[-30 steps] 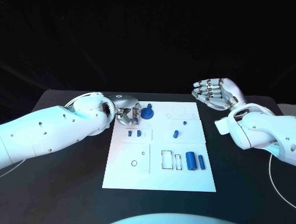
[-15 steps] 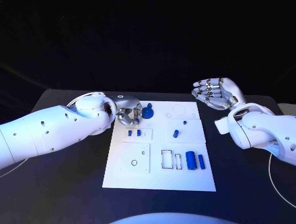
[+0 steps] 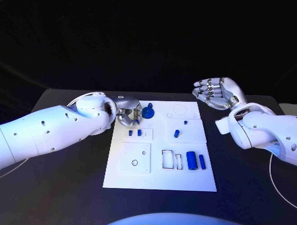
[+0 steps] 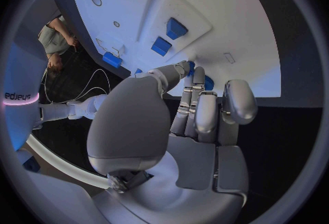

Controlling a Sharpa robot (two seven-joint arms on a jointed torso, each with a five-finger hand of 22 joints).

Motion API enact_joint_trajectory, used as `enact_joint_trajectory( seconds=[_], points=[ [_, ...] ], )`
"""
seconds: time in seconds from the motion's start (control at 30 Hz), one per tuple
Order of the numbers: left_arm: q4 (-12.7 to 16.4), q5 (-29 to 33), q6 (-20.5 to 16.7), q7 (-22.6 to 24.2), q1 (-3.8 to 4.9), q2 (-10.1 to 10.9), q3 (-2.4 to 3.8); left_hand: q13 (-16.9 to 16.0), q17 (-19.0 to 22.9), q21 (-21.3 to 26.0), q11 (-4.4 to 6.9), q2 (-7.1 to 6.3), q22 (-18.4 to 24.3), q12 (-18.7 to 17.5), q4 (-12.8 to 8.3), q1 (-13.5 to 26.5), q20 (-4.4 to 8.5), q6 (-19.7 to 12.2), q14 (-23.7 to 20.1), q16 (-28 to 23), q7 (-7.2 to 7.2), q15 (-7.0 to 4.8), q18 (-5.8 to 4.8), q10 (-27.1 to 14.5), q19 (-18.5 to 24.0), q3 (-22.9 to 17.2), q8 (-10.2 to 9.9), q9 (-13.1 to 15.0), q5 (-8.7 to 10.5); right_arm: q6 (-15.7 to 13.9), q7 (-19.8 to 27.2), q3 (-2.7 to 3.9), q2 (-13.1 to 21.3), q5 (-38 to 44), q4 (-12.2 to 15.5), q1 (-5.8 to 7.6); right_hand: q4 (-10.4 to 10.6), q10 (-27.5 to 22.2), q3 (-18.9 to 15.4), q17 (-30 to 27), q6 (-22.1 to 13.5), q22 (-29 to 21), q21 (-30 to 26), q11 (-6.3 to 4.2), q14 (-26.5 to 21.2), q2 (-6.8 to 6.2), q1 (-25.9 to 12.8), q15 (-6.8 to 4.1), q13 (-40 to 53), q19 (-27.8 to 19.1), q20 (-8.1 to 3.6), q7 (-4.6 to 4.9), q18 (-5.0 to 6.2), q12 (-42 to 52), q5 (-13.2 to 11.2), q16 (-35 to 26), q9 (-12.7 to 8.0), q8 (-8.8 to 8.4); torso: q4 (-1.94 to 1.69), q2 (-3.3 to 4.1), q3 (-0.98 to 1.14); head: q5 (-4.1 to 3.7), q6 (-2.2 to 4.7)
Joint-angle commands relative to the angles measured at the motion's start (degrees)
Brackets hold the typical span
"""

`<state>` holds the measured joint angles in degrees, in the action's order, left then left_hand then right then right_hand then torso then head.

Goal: Assemble the parts on the task board

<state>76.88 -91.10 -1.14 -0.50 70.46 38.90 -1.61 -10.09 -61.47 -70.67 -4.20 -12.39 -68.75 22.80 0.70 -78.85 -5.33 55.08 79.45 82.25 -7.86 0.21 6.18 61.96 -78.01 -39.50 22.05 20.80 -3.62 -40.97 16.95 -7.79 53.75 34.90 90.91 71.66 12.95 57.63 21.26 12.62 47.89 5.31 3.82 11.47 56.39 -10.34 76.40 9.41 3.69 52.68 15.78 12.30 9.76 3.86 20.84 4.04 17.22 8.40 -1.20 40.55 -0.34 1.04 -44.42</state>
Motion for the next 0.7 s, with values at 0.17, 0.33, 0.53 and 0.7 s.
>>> enact_joint_trajectory(
  seconds=[0.17,0.33,0.53,0.7],
  points=[
    [-0.18,0.35,1.61,0.08,-0.10,-0.23,-0.03,0.07,0.22,-0.31,0.12,0.11,-0.15,-0.23,-0.03,0.59,0.15,0.44,0.16,-0.07,0.06,-0.21,-0.52,0.36,-0.40,0.20,-0.21,0.01,0.19,0.69,0.56,0.01,-0.11,0.54,0.00,-0.04,-0.32,0.51,0.02,-0.05,0.39,-0.05,0.07,0.00,0.41,0.32,0.21,-0.10,-0.05,0.36,-0.21,2.50,0.79,-0.14,0.31,-0.07,-0.08,-0.29,0.00,-0.01,0.02,0.01,-0.08],
    [-0.37,0.34,1.77,0.13,-0.21,-0.35,-0.07,0.07,0.25,-0.29,0.12,0.12,-0.14,-0.26,-0.02,0.60,0.15,0.45,0.15,-0.08,0.06,-0.21,-0.52,0.37,-0.39,0.21,-0.23,0.01,0.19,0.71,0.56,0.01,-0.11,0.54,0.00,-0.04,-0.32,0.51,0.02,-0.05,0.39,-0.05,0.07,0.00,0.41,0.32,0.21,-0.10,-0.05,0.36,-0.21,2.50,0.79,-0.14,0.31,-0.07,-0.08,-0.29,0.07,0.03,0.00,0.07,-0.15],
    [-0.59,0.36,1.73,0.41,-0.35,-0.53,-0.14,0.07,0.27,-0.29,0.13,0.14,-0.13,-0.31,-0.03,0.58,0.16,0.47,0.14,-0.08,0.07,-0.22,-0.52,0.40,-0.38,0.20,-0.25,0.02,0.19,0.72,0.55,0.01,-0.10,0.54,0.00,-0.05,-0.32,0.51,0.02,-0.05,0.39,-0.05,0.07,0.00,0.41,0.32,0.21,-0.10,-0.05,0.36,-0.21,2.50,0.79,-0.14,0.31,-0.07,-0.08,-0.29,0.01,0.00,0.01,-0.03,-0.20],
    [-0.69,0.43,1.74,0.54,-0.42,-0.66,-0.19,0.07,0.33,-0.34,0.12,0.13,-0.19,-0.35,0.00,0.63,0.16,0.50,0.12,-0.10,0.06,-0.22,-0.53,0.44,-0.41,0.24,-0.26,0.03,0.22,0.75,0.54,0.01,-0.13,0.53,0.01,-0.05,-0.32,0.51,0.02,-0.05,0.39,-0.05,0.07,0.00,0.41,0.32,0.21,-0.10,-0.05,0.36,-0.21,2.50,0.79,-0.14,0.31,-0.07,-0.08,-0.29,0.00,-0.02,0.02,0.00,-0.26]
  ],
)
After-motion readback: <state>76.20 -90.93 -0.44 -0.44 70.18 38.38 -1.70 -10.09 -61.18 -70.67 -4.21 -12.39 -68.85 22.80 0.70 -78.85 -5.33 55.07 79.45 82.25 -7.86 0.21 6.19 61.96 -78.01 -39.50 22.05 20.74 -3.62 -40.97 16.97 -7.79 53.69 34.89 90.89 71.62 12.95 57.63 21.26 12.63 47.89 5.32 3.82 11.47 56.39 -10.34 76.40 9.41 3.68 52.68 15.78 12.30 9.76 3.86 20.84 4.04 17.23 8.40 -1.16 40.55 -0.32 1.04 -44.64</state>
